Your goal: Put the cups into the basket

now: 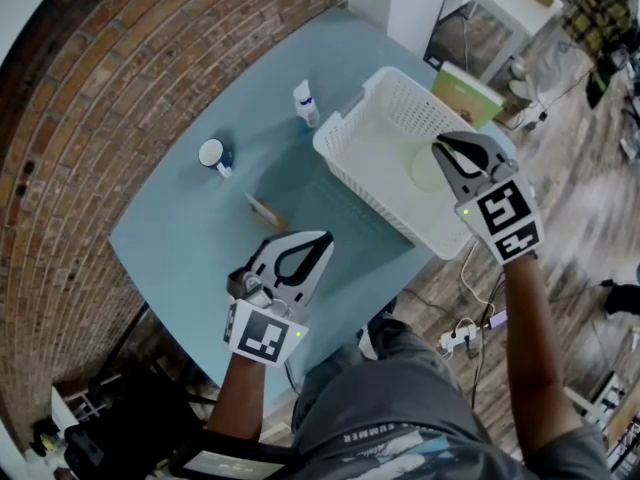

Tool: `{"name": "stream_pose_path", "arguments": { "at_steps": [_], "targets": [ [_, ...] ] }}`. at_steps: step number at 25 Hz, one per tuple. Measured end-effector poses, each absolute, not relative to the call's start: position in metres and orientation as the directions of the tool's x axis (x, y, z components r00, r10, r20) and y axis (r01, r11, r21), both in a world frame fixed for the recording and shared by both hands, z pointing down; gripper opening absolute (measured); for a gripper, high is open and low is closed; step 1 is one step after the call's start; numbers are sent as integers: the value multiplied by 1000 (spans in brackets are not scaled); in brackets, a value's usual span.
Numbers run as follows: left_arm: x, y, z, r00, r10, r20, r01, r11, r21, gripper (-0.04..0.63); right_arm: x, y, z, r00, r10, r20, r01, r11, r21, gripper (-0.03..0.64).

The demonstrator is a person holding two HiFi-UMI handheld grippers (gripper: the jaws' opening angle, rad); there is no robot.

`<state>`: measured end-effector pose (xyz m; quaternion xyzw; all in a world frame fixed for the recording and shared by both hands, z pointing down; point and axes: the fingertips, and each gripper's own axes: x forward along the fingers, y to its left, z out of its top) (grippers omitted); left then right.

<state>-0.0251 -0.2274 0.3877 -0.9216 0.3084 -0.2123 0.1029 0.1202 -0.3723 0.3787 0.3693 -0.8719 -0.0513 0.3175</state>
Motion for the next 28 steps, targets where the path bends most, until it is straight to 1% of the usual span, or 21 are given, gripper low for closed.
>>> {"name": "stream_pose_path", "arguments": {
  "at_steps": [28],
  "targets": [
    [-16,-229,395,702,-622,347,-541,-782,-309,14,157,-416,467,-443,-629,639,-629,726,278,32]
  ]
}}
